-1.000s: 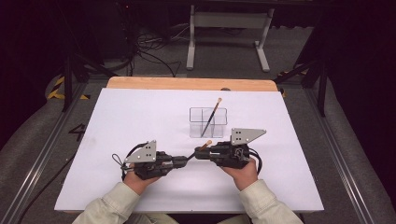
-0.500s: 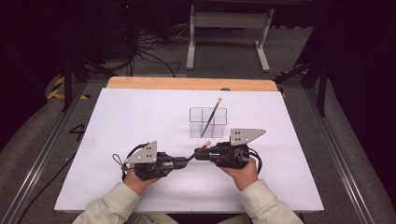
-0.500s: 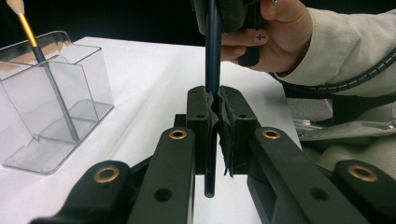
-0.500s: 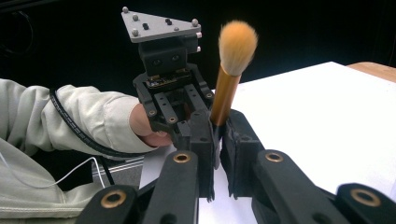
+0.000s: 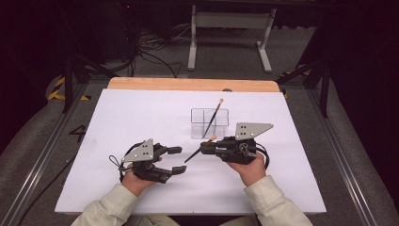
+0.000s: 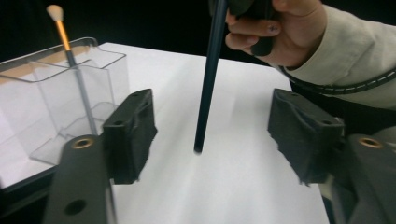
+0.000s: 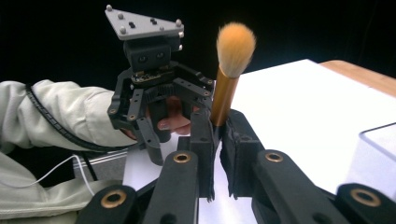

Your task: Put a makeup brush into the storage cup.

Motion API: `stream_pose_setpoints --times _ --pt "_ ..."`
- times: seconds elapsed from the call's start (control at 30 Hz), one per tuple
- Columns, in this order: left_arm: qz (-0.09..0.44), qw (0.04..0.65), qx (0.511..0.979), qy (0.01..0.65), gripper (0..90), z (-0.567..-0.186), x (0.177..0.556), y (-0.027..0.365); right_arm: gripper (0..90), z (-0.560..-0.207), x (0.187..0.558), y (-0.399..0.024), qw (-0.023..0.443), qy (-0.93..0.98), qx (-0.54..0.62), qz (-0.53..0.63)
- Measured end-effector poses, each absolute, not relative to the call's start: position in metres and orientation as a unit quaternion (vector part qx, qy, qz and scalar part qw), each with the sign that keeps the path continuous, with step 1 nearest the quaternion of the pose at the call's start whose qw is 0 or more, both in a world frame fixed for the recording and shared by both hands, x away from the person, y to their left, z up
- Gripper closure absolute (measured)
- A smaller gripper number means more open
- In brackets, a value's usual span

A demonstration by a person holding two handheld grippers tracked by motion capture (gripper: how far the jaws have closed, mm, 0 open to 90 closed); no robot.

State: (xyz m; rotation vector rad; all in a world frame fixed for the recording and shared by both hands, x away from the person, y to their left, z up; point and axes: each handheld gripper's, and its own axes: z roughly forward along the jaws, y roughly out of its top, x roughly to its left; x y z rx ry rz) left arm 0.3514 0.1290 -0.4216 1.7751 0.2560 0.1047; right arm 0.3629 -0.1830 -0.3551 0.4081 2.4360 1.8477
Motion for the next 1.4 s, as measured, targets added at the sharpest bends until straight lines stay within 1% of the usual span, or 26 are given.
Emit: stream_pose_setpoints --times 0.07,0.1,0.13,0.2,0.27,0.43,0.53,0.9,1.23,1.4 --pt "0.05 0.622 0.773 0.113 29.1 -0.422 0.352 0.13 83.1 -0.352 0.364 -0.184 0.032 0.79 0.133 0.598" --pt "0.054 0.622 0.772 0.116 26.6 -0.422 0.353 0.131 83.1 -0.349 0.365 -0.185 0.036 0.79 0.135 0.597" --pt "0.059 0.626 0.768 0.121 21.1 -0.422 0.353 0.132 83.1 -0.344 0.366 -0.188 0.041 0.79 0.139 0.596" --pt "0.06 0.626 0.767 0.125 19.4 -0.422 0.354 0.133 83.1 -0.343 0.367 -0.188 0.044 0.791 0.141 0.594" --pt "0.065 0.63 0.762 0.134 14.2 -0.423 0.355 0.135 83.1 -0.337 0.368 -0.19 0.052 0.793 0.146 0.589" --pt "0.071 0.631 0.758 0.147 6.2 -0.425 0.358 0.137 83.1 -0.326 0.371 -0.193 0.066 0.795 0.157 0.583" --pt "0.077 0.634 0.753 0.159 3.2 -0.425 0.361 0.141 83.1 -0.32 0.374 -0.195 0.072 0.796 0.163 0.579" --pt "0.089 0.634 0.745 0.188 0.4 -0.426 0.365 0.15 83.1 -0.3 0.384 -0.202 0.096 0.798 0.181 0.566" --pt "0.093 0.634 0.738 0.21 0.3 -0.429 0.369 0.157 83.1 -0.288 0.391 -0.204 0.108 0.799 0.197 0.558" --pt "0.105 0.631 0.736 0.219 0.3 -0.43 0.371 0.162 83.1 -0.281 0.395 -0.202 0.118 0.801 0.204 0.55"
